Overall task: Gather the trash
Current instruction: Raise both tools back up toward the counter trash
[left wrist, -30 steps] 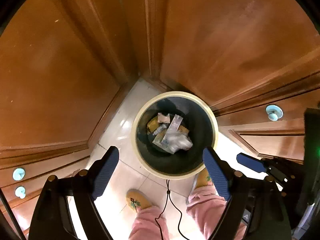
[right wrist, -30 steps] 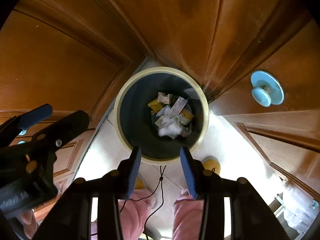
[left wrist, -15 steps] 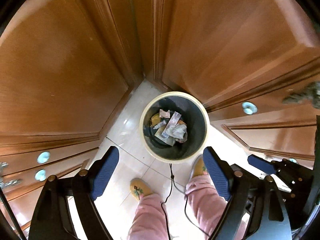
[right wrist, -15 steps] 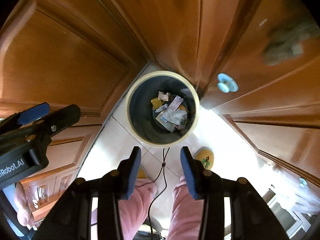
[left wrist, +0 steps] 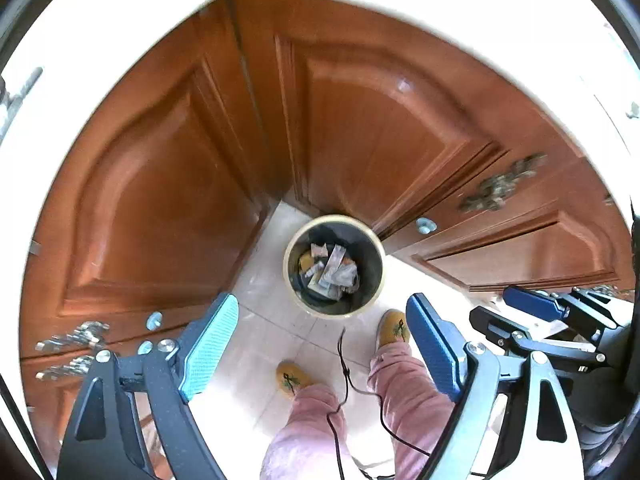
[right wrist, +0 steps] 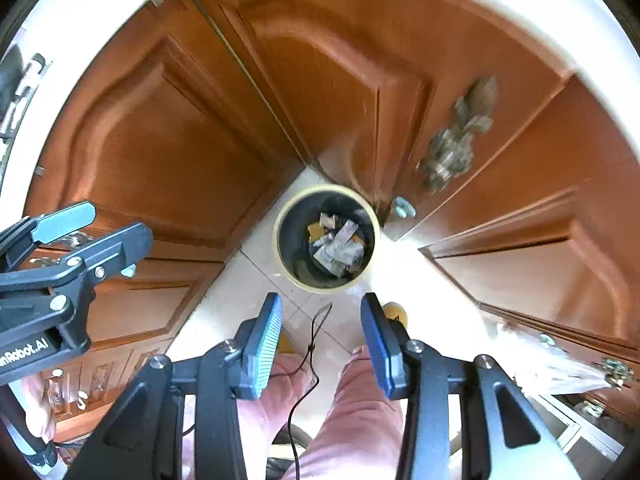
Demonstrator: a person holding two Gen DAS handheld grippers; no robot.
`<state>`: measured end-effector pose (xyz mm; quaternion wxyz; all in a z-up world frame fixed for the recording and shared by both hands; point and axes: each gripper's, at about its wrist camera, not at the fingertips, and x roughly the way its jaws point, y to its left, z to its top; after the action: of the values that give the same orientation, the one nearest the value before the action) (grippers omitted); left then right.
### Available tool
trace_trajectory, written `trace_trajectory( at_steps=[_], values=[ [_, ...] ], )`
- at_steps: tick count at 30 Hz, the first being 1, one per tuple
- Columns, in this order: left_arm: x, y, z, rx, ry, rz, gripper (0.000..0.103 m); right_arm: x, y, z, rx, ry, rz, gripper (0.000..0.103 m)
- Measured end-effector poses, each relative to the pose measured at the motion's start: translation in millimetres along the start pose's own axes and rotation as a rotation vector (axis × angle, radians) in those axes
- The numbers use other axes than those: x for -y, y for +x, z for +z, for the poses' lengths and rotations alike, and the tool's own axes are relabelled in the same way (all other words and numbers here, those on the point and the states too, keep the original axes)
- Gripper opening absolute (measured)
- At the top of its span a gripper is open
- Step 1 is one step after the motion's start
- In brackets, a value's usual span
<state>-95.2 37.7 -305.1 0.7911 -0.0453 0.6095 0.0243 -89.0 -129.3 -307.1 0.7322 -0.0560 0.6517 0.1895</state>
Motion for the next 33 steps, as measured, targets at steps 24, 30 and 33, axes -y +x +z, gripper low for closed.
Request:
trace_trajectory(
  at_steps=[24, 30, 33],
  values=[
    [46.9, -215.4, 86.2, 0.479, 0.371, -0.026, 0.088, -14.2, -237.2, 14.5, 0.455, 0.134, -0.192, 0.041],
    [74.6, -251.1, 124.4, 0.552, 0.39, -0.034, 0.095, 11.2, -281.0, 41.6, 0.516, 0.178, -0.207, 0.041],
    [88.0, -257.9, 148.0, 0.576, 0.383, -0.022, 0.095, 31.4, -305.2, 66.9, 0.543, 0.168, -0.215, 0.041]
  ],
)
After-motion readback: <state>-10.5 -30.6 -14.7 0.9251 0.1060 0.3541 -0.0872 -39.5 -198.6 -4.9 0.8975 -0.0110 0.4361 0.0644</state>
